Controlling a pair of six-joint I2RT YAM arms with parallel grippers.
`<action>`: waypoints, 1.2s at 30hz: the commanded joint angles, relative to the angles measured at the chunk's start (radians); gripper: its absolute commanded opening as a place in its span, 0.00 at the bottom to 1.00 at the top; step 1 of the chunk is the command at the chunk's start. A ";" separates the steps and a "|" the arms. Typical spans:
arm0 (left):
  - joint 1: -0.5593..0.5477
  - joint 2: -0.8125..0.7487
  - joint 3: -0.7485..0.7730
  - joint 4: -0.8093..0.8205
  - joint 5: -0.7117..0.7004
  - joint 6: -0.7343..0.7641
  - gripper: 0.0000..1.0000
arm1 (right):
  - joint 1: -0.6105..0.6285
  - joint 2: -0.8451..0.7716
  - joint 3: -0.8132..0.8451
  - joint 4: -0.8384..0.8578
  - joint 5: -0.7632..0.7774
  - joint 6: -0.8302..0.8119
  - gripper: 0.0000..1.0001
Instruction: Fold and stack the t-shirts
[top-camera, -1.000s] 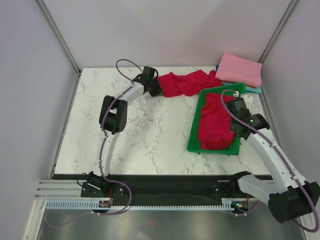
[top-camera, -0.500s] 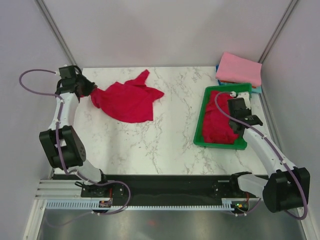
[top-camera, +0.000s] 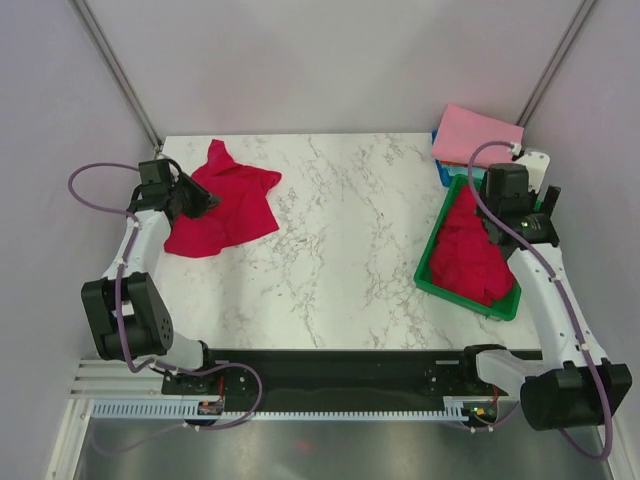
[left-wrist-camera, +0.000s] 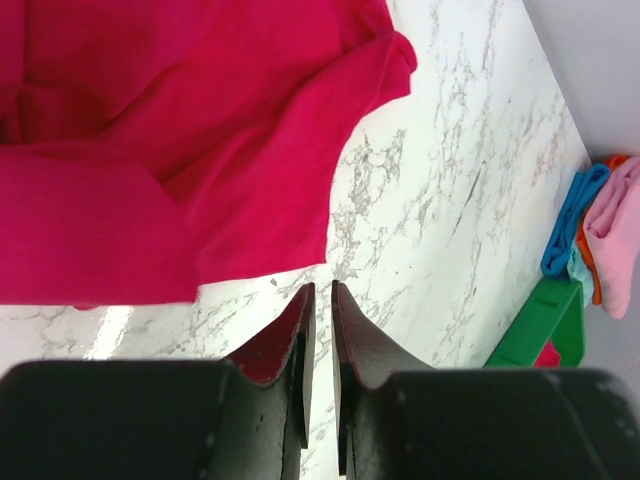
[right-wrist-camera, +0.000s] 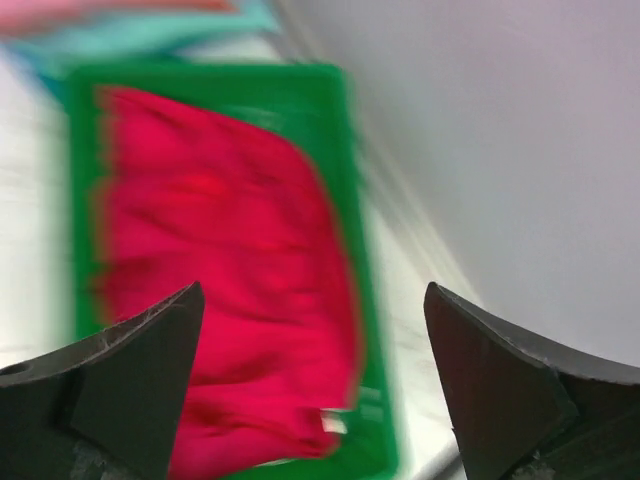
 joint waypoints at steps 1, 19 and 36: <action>-0.002 -0.034 -0.007 0.074 0.060 0.005 0.18 | 0.035 -0.022 0.135 -0.017 -0.451 0.281 0.98; 0.000 -0.063 -0.033 0.086 0.049 0.023 0.18 | 0.247 0.531 0.014 0.216 -0.774 0.467 0.76; 0.000 -0.035 -0.020 0.042 -0.095 0.060 0.48 | 0.031 0.024 -0.189 -0.002 -0.676 0.438 0.89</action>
